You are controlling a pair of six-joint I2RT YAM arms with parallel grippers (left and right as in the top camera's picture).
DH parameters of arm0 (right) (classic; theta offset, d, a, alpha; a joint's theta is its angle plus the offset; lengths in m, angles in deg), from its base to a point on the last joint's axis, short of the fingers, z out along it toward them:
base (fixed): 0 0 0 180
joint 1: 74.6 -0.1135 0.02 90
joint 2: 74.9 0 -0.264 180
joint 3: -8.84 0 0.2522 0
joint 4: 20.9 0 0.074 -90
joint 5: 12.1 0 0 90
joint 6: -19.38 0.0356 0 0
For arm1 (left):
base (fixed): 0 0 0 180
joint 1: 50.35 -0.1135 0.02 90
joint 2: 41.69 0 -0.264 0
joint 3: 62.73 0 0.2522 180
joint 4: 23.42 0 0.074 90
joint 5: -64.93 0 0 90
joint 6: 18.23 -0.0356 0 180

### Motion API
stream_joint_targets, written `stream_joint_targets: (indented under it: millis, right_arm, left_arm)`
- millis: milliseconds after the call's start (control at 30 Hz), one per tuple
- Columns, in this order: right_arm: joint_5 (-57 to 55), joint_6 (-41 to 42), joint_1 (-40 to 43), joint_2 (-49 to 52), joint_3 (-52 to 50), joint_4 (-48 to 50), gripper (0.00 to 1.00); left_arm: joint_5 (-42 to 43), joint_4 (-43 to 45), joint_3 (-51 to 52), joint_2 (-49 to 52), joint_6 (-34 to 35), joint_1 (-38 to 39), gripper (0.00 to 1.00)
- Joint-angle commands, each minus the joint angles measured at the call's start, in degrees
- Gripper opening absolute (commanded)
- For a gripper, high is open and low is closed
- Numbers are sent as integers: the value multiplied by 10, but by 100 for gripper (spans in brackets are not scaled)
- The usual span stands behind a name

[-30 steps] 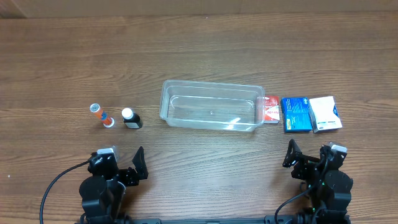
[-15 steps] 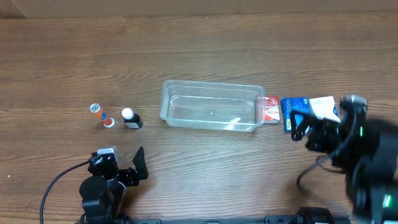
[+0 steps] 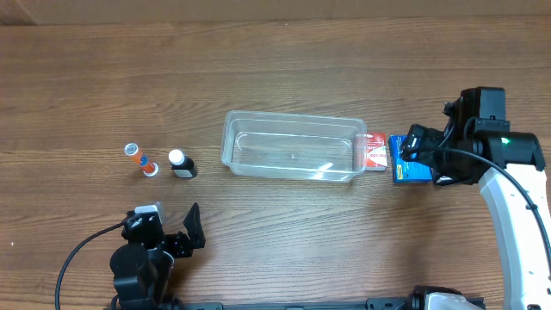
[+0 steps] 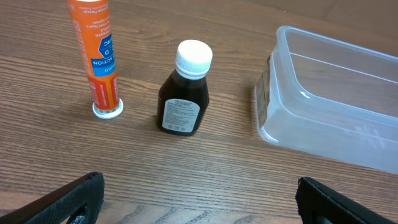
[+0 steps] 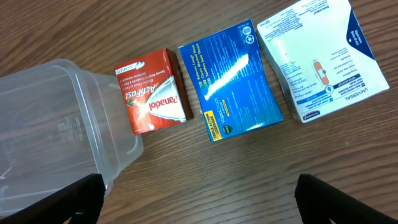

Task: Pack container
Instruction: 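Reach the right gripper to the white bandage box and grasp it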

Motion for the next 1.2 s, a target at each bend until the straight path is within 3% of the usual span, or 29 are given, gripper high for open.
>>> stream_joint_targets:
  millis: [0, 267, 533, 1167]
  right_arm:
    - [35, 1, 3, -6, 12, 2, 100]
    - [77, 59, 3, -6, 12, 32, 100]
    - [70, 59, 3, -6, 12, 88, 100]
    - [22, 59, 3, -6, 12, 90, 100]
  left_arm:
    - [-4, 2, 4, -6, 8, 2, 100]
    - [-4, 2, 4, -6, 8, 2, 100]
    - [-4, 2, 4, -6, 8, 2, 100]
    - [-4, 2, 4, -6, 8, 2, 100]
